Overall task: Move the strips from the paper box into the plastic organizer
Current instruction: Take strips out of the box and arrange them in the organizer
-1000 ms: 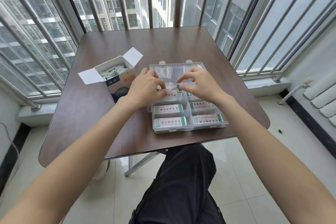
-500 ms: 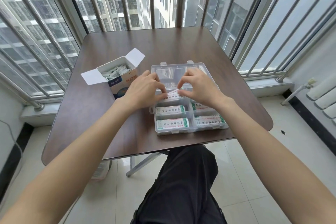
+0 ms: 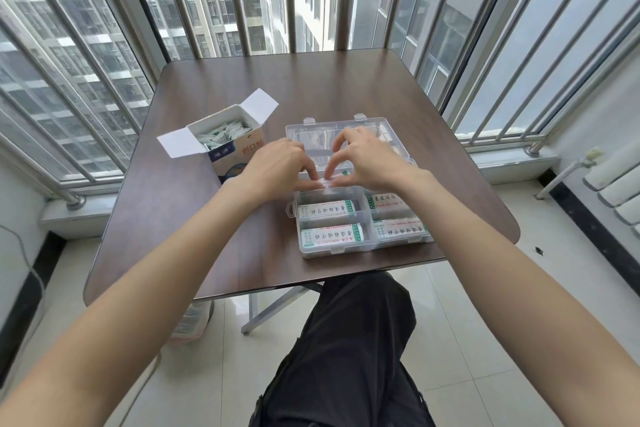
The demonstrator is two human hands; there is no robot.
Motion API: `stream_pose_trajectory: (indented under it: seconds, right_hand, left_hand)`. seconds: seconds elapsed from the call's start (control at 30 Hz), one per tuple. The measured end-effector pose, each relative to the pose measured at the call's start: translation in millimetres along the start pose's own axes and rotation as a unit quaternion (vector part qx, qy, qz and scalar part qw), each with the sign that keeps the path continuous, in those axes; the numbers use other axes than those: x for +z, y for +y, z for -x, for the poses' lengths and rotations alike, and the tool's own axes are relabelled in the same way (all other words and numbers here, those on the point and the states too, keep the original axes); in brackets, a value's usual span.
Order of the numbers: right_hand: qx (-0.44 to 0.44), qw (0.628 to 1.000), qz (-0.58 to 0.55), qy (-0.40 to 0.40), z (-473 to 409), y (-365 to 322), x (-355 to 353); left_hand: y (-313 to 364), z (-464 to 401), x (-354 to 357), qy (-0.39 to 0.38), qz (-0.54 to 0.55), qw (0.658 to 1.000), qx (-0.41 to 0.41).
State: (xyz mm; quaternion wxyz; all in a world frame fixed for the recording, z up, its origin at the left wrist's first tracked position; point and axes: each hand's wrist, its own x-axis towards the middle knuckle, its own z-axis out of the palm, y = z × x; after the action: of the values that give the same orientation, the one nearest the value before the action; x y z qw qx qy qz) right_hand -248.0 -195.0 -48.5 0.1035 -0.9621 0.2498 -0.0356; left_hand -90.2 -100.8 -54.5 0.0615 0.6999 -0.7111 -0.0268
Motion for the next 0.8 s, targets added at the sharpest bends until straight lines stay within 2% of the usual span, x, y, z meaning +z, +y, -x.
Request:
stream_pose_trajectory:
  seconds: [0.3, 0.47, 0.57, 0.67, 0.8]
  right_hand:
    - [0.033, 0.999, 0.012, -0.017, 3.5, 8.2, -6.9]
    - [0.035, 0.997, -0.065, -0.027, 1.4, 2.4, 4.4]
    - [0.039, 0.999, -0.021, -0.002, 3.7, 7.0, 1.1]
    - [0.039, 0.997, 0.066, -0.024, 5.8, 10.3, -3.2]
    - [0.046, 0.997, 0.047, -0.042, 2.2, 0.8, 0.0]
  left_hand:
    - [-9.9, 5.4, 2.3, 0.042, 0.028, 0.998, 0.028]
    - [-7.5, 4.8, 4.1, 0.038, 0.045, 0.998, 0.026]
    - [-6.3, 3.7, 4.3, 0.033, 0.057, 0.998, 0.026]
    - [-8.7, 4.3, 3.9, 0.039, 0.069, 0.997, 0.022]
    - [-10.3, 5.0, 5.8, 0.041, 0.057, 0.997, 0.018]
